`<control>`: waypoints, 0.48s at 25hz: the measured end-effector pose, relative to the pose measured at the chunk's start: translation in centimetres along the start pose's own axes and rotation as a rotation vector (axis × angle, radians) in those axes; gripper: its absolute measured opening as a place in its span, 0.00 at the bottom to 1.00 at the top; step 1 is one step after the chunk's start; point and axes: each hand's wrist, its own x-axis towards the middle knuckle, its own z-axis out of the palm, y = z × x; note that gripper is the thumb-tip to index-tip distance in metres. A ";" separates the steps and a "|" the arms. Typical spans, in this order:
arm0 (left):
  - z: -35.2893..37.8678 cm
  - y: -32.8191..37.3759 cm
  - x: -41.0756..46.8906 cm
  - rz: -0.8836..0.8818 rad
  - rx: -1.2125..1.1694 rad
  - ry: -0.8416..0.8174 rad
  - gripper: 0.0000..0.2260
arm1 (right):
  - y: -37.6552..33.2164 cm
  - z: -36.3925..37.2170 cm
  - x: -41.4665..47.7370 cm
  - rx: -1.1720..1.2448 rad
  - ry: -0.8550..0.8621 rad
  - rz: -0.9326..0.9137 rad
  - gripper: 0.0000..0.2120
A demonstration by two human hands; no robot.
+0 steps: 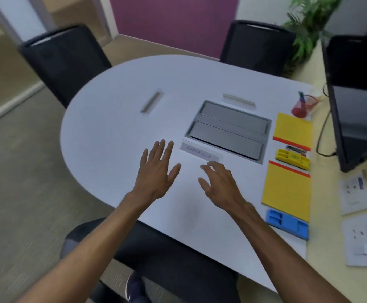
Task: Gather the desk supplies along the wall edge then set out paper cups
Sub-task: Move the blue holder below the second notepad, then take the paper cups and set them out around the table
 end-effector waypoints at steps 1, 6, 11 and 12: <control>-1.2 -1.8 -0.7 -0.028 -0.004 0.021 0.31 | -2.0 0.0 0.6 -0.011 -0.006 -0.040 0.22; -6.8 -12.3 -5.4 -0.131 -0.028 0.100 0.31 | -13.5 1.5 3.4 -0.019 -0.052 -0.205 0.23; -11.2 -23.5 -10.4 -0.195 -0.053 0.125 0.30 | -25.6 4.7 5.9 -0.004 -0.069 -0.279 0.25; -12.2 -25.6 -11.4 -0.208 -0.051 0.128 0.29 | -28.1 5.4 6.6 0.000 -0.074 -0.284 0.25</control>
